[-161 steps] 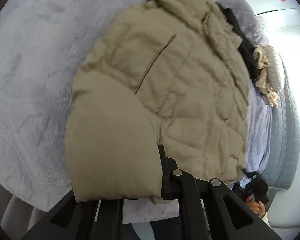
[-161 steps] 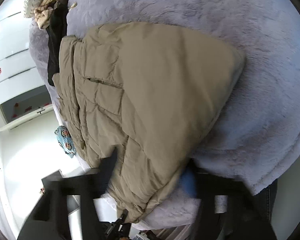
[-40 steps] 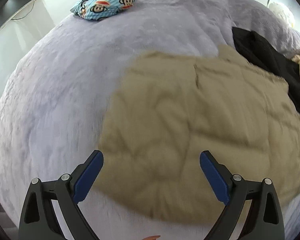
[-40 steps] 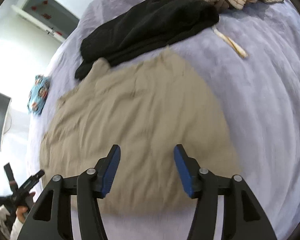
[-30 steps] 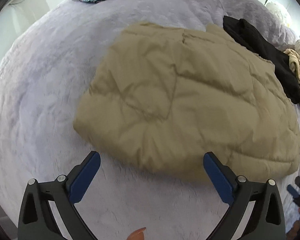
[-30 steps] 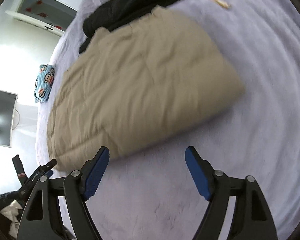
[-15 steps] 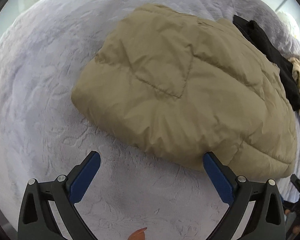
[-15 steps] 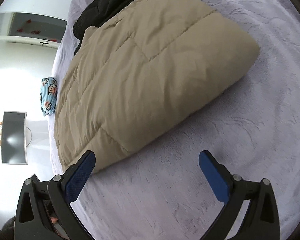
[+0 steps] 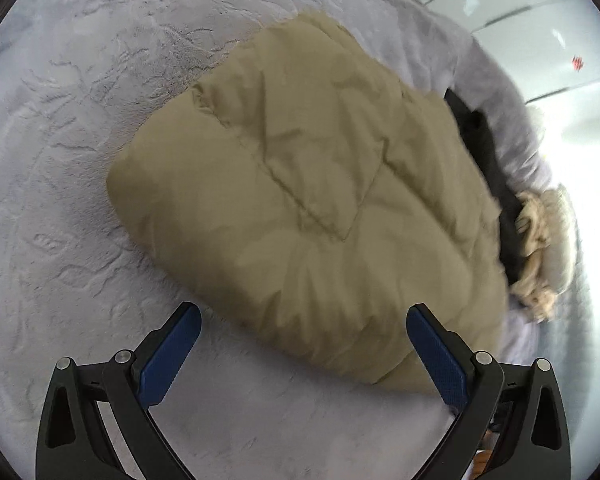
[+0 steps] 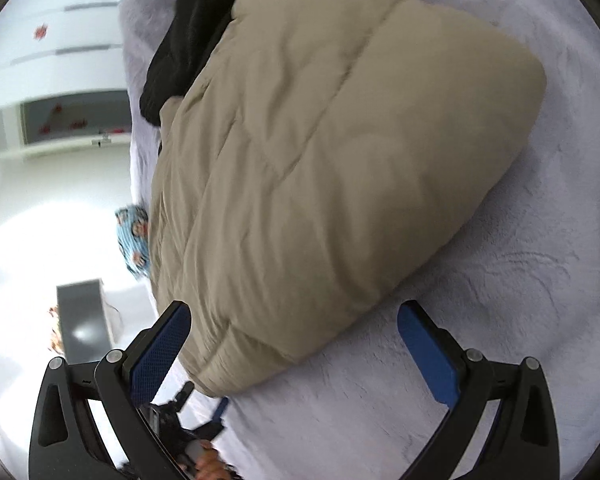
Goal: Fold large clothes
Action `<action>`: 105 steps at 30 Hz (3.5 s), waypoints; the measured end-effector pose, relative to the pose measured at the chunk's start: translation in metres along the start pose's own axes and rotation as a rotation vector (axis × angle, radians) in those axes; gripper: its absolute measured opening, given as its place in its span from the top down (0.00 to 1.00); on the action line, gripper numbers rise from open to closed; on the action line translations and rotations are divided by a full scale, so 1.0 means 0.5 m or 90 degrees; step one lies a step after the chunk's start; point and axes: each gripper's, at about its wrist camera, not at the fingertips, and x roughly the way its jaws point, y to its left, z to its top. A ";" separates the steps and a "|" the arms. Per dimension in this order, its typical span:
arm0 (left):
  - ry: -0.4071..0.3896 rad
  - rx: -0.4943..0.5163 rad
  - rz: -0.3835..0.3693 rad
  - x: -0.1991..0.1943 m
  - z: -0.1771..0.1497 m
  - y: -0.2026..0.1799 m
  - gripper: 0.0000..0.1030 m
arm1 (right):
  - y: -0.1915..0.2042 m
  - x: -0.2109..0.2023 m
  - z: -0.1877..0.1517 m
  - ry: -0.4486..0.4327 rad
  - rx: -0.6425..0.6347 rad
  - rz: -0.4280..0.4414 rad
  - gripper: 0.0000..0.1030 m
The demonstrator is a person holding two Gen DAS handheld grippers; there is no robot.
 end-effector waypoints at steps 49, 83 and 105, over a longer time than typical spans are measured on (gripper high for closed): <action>0.022 0.198 -0.040 -0.192 -0.178 0.088 0.81 | -0.067 -0.105 -0.190 0.019 0.033 -0.008 0.77; -0.025 0.144 0.293 -0.343 -0.329 0.117 0.48 | 0.004 -0.223 -0.262 0.119 -0.173 -0.234 0.44; 0.038 0.295 0.292 -0.355 -0.170 0.081 0.05 | 0.208 -0.044 -0.416 0.111 -0.281 -0.261 0.28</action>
